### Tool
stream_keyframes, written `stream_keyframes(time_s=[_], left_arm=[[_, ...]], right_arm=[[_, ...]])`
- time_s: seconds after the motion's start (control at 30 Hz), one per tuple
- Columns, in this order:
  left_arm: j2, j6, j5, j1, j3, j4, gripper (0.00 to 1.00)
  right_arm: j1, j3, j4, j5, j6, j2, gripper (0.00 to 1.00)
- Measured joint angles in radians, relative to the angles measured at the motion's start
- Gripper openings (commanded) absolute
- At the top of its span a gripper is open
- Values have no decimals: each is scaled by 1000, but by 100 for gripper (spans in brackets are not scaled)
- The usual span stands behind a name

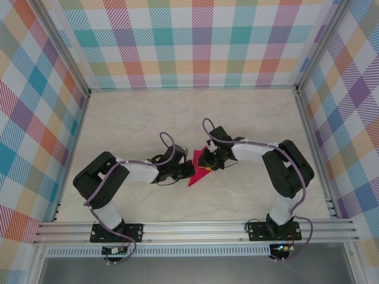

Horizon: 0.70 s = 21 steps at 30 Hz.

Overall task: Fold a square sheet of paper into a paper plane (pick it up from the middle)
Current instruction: Fourth fold the wing at the center of the table.

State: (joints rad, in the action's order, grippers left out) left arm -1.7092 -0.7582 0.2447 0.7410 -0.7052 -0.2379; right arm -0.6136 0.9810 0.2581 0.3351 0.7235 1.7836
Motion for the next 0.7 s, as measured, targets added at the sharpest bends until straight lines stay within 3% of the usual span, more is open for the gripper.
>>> stream_keyframes(time_s=[0.5,0.7], left_arm=[[-4,7,0,0,-8,5,0],[-4,7,0,0,-8,6,0]], right_arm=[[-9,-103,-136,-10,1,-164,30],[-10,-110,-168,-10,5,-173,19]])
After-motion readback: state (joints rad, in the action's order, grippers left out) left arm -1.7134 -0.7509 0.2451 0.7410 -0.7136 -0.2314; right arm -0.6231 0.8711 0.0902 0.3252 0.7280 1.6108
